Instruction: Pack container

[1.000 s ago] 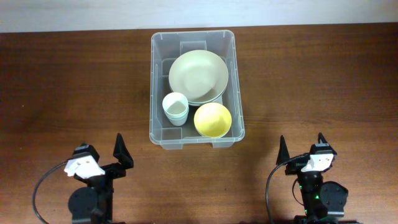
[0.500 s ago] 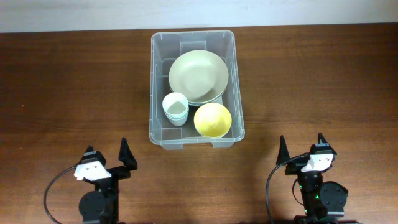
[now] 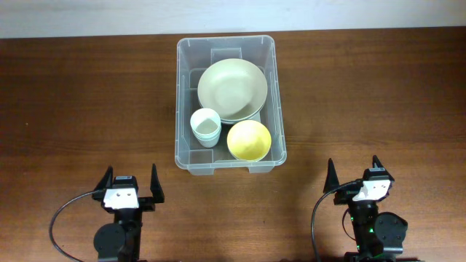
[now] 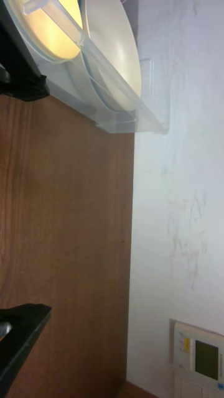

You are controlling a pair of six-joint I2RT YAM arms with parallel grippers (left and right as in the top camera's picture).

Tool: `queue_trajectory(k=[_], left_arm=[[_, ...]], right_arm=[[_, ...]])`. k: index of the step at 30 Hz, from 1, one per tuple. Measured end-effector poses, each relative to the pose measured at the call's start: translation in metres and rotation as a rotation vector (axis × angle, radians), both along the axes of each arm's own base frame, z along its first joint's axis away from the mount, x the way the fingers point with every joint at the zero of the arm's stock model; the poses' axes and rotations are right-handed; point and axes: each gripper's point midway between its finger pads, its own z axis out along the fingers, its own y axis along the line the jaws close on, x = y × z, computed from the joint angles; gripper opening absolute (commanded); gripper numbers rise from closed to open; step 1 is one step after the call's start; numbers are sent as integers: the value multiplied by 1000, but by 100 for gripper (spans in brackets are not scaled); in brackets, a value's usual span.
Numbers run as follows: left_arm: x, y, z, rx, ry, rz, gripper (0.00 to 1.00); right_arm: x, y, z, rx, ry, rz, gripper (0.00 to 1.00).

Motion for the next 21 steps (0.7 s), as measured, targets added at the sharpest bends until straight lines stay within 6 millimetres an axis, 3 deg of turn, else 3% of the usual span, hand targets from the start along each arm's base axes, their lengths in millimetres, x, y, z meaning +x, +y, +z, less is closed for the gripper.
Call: queue_trajectory(k=[21], left_arm=[[0,-1,0,19,1,-9,100]], right_arm=[[0,0,0,0,0,0,99]])
